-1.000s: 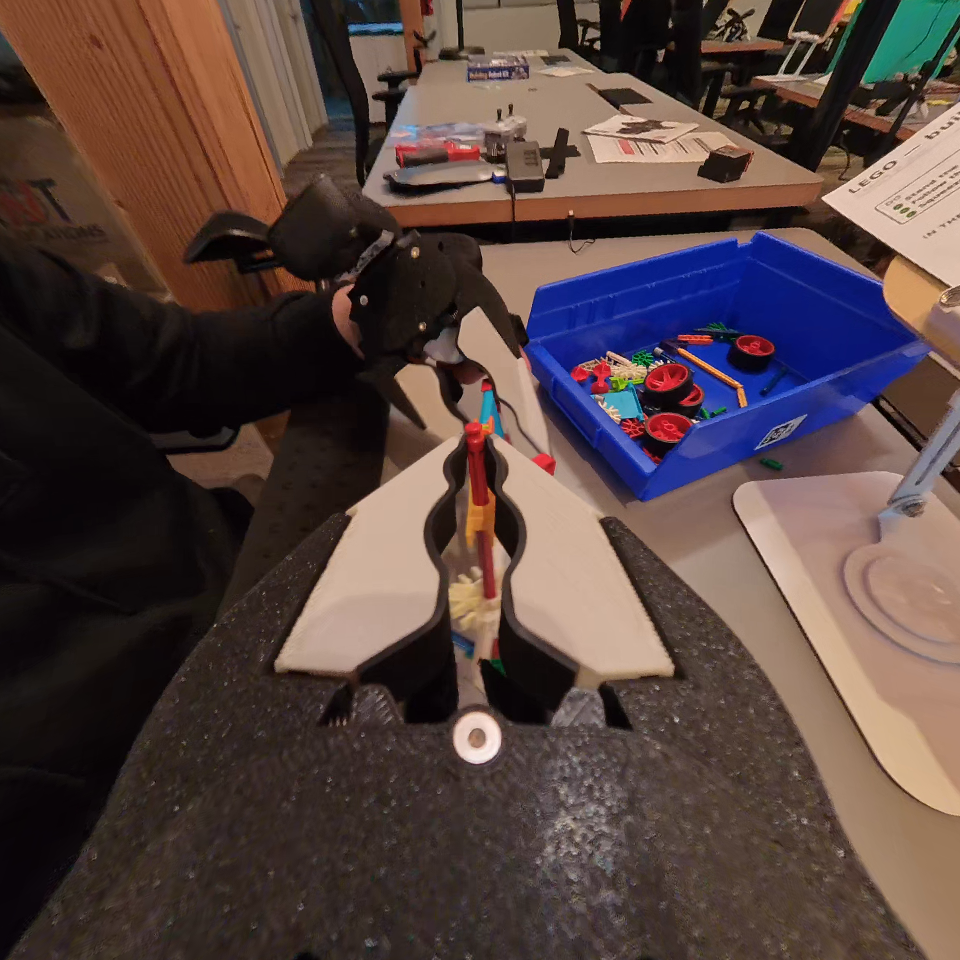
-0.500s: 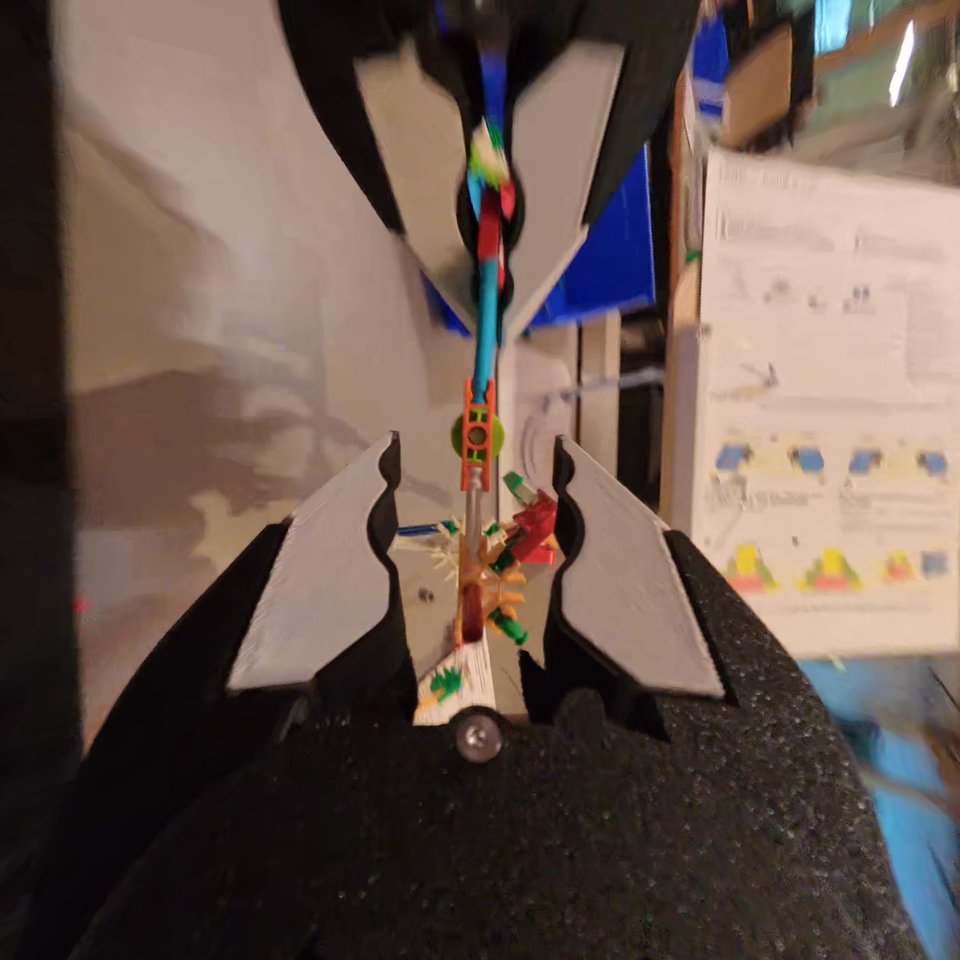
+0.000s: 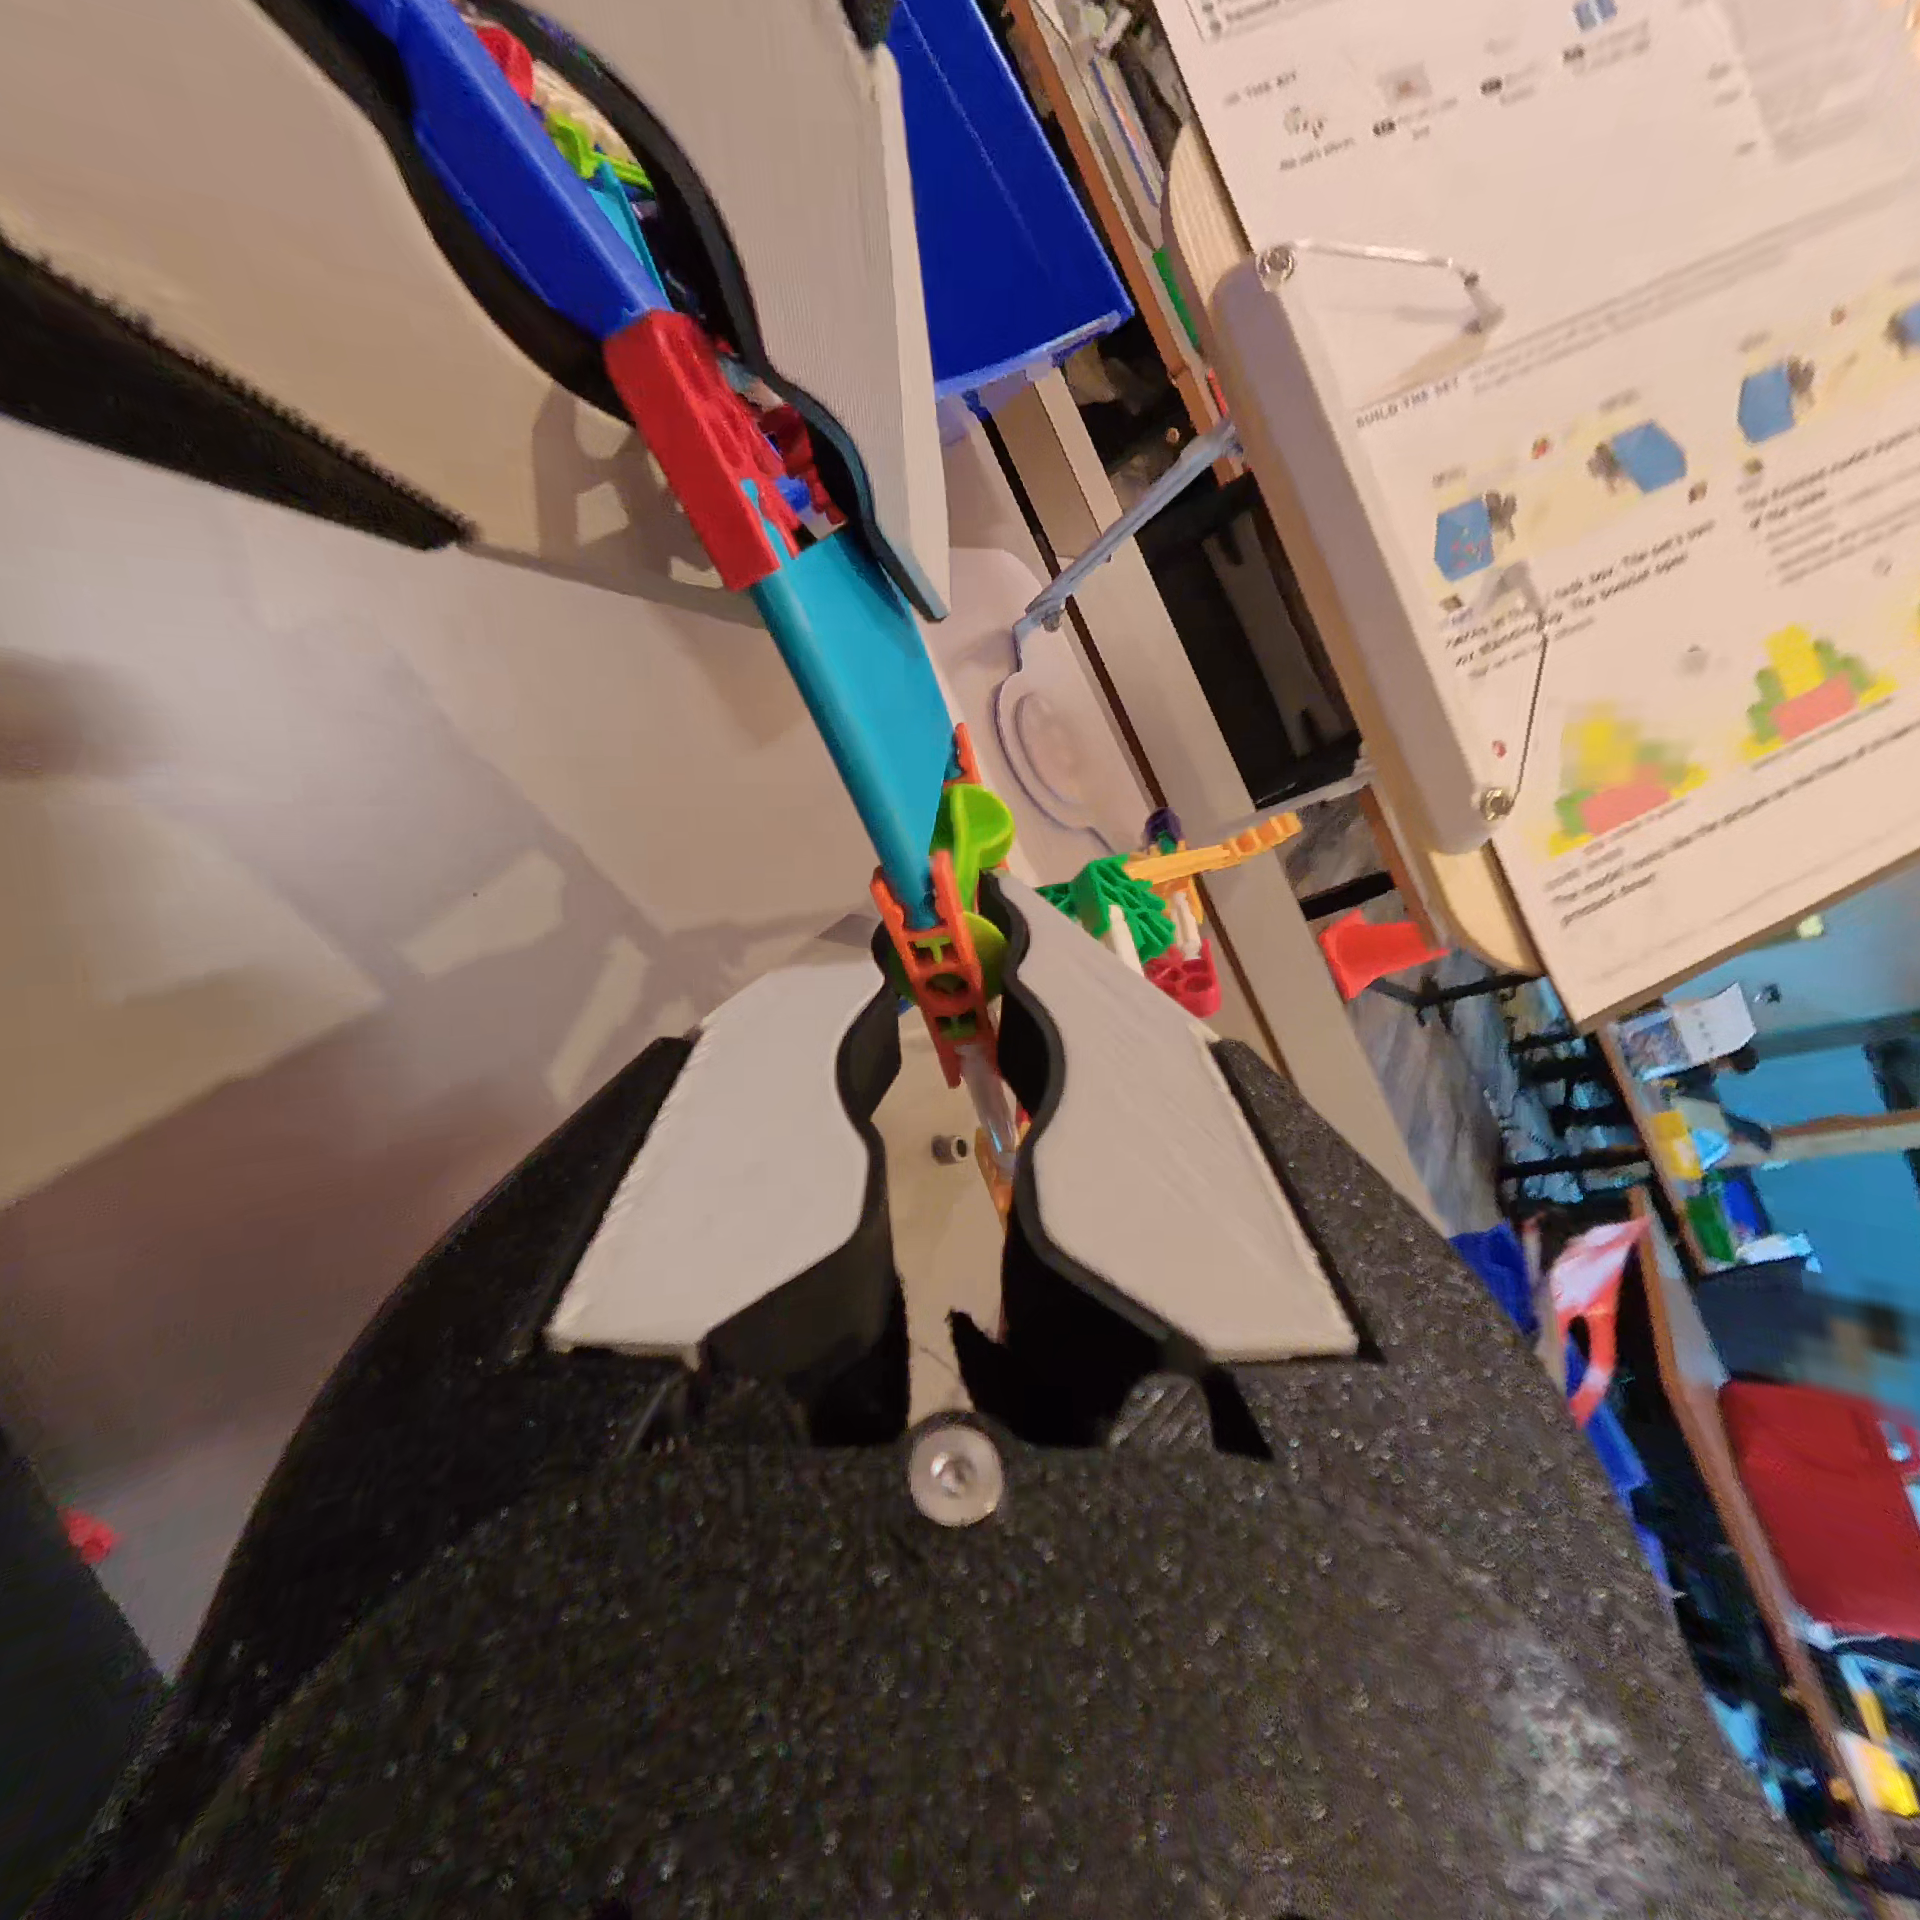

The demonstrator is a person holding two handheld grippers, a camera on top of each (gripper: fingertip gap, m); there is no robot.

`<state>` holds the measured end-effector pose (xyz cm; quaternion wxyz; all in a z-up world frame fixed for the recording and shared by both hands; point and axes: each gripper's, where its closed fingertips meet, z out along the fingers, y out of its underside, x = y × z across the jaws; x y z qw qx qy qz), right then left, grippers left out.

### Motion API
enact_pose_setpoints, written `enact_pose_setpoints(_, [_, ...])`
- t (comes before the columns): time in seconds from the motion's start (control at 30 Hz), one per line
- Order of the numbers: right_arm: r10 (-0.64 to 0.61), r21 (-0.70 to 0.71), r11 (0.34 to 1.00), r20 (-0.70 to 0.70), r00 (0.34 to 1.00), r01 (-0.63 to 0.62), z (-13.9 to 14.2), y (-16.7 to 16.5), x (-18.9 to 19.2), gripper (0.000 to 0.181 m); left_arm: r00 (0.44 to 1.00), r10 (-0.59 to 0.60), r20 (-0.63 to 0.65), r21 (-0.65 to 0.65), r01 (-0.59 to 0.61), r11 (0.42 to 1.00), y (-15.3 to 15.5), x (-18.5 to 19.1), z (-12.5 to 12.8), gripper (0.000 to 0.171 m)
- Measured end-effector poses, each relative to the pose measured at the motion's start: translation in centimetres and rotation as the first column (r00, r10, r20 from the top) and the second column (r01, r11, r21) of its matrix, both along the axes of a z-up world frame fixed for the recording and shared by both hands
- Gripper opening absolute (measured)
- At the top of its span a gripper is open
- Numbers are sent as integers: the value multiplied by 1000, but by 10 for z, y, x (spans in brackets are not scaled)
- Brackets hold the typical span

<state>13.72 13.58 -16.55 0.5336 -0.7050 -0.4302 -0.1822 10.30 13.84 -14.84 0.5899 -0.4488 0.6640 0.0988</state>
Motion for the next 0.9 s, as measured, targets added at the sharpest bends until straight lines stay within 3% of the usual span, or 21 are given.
enact_pose_setpoints(0.17, [-61,-48,998,-243,968,51,-4,3,5,6,994,62,88,48,-66,997,1,7,-1,0])
enact_pose_setpoints(0.53, [-143,-91,989,-437,888,115,-5,12,18,5,955,89,282,-7,-91,996,11,21,-1,2])
enact_pose_setpoints(0.6, [-152,-112,988,-534,831,109,1,14,23,6,950,92,300,-25,-88,996,11,26,-2,1])
enact_pose_setpoints(0.73, [-143,-111,989,-534,834,98,2,18,25,6,945,0,326,9,-3,1000,-15,51,6,0])
enact_pose_setpoints(0.8, [-129,-98,991,-462,877,94,-1,16,24,7,950,12,313,-25,-4,1000,-8,49,3,0])
enact_pose_setpoints(0.9, [-99,-96,993,-438,893,63,-4,15,22,8,956,-27,293,-28,37,999,-8,44,2,0])
